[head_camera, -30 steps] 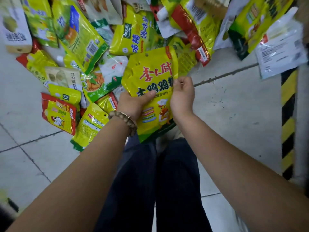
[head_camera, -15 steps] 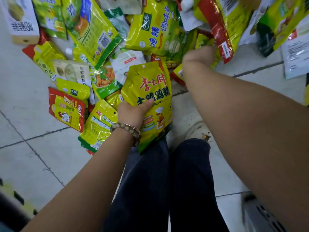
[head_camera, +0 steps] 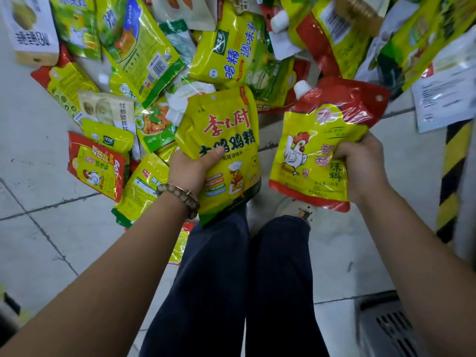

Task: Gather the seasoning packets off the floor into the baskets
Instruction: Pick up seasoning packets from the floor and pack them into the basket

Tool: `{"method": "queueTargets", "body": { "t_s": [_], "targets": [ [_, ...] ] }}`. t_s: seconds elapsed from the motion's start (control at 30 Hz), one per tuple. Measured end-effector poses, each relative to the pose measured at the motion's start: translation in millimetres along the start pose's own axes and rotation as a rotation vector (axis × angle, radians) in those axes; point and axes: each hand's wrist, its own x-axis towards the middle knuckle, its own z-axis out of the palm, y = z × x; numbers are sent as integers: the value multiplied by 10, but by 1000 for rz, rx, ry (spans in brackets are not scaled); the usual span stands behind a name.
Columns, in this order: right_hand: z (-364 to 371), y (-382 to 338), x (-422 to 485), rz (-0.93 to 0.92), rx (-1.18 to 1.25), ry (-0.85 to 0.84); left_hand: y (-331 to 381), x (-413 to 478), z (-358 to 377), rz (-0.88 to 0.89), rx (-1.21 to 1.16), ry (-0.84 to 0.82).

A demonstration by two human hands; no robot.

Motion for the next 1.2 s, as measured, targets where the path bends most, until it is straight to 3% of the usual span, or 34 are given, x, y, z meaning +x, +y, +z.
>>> {"method": "queueTargets", "body": {
  "t_s": [0.13,0.3,0.4,0.57,0.67,0.77,0.87,1.0,1.13,1.2],
  "targets": [
    [59,-143,-192,128,201,-337,80,-82,112,32,49,8],
    [489,-275,-146,110,-33,-368,209,-155,259,32,-24,-144],
    [799,-307,-89,-17,-396,-330,176,-151,274,37,-158,-159],
    [1144,-396,51,-376,-1096,-347,-6,-133,115,-56,-269,90],
    [1401,-751,220,-721,-1135,-175,-83,-89,32,-65,-310,170],
    [1686,-909,511,-868,-1285,-114,-85,-103,6,-37,-330,171],
    [1877,-863,672,-852,-1464,-123,-86,-86,-19,-64,-340,171],
    [1955,-876,694,-798,-1502,-1,-77,-73,-26,-110,-352,178],
    [1869,-852,628,-780,-1558,-103,-19,-85,-58,-141,-334,189],
    [1776,-815,576,-758,-1456,-159,-37,-62,-88,-128,-330,202]
  ]
}}
